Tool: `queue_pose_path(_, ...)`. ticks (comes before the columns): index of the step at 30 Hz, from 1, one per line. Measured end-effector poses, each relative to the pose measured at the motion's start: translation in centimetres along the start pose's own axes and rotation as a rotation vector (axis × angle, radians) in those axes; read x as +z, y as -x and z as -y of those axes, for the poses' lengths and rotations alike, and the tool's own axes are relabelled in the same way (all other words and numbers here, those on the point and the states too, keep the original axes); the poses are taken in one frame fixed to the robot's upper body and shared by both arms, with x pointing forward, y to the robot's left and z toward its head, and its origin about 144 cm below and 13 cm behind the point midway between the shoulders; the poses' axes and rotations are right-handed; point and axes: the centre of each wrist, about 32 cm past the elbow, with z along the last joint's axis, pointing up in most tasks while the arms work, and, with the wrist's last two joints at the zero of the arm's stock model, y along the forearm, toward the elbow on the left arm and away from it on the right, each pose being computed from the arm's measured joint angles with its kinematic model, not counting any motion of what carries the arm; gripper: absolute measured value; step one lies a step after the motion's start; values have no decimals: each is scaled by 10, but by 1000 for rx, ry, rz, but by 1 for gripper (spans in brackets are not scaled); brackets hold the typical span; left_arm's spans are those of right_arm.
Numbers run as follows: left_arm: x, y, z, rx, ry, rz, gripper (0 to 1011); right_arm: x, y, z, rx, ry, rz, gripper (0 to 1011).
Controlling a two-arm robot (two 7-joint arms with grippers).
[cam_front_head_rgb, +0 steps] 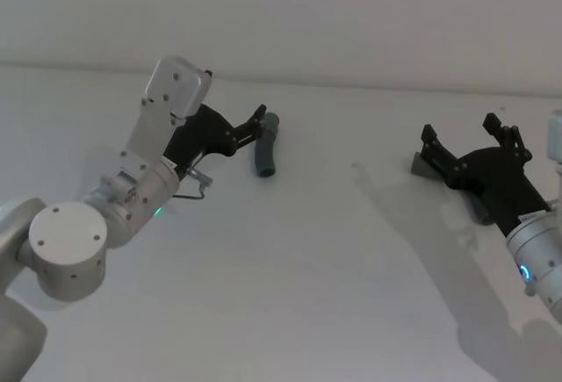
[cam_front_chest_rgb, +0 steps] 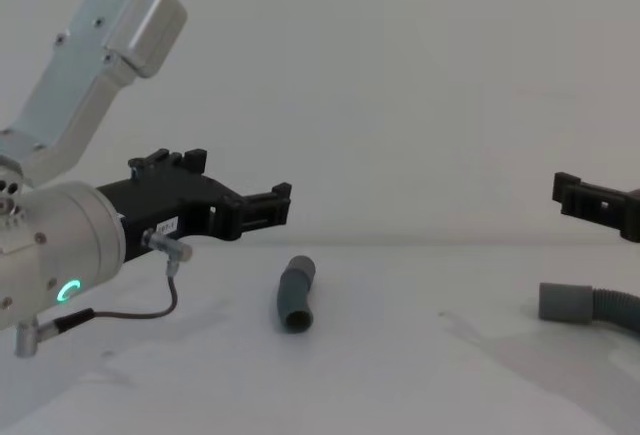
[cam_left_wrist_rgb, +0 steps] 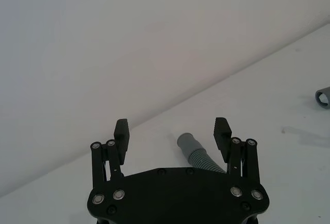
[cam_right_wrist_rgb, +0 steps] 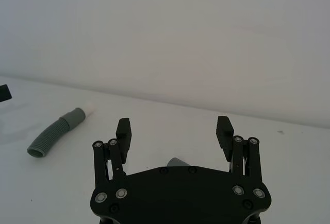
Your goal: Use both hands to pick up one end of the pipe from the table, align the ends, and insert them.
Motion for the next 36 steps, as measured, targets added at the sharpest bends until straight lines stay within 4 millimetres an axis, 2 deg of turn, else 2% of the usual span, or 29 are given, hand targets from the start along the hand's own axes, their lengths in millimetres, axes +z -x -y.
queue_pose_path(11,-5,-3,19,-68,-67,-41,1000,3,-10,-5,31,39,81,1002)
queue_pose_path(22,-10,2,41,-126,-133,-65,1000,14,-40,-4,52,147,194,1002)
queue_pose_path(36,-5,12,51,-40,-202,-76,1000,36,-68,0,45,306,199,1002)
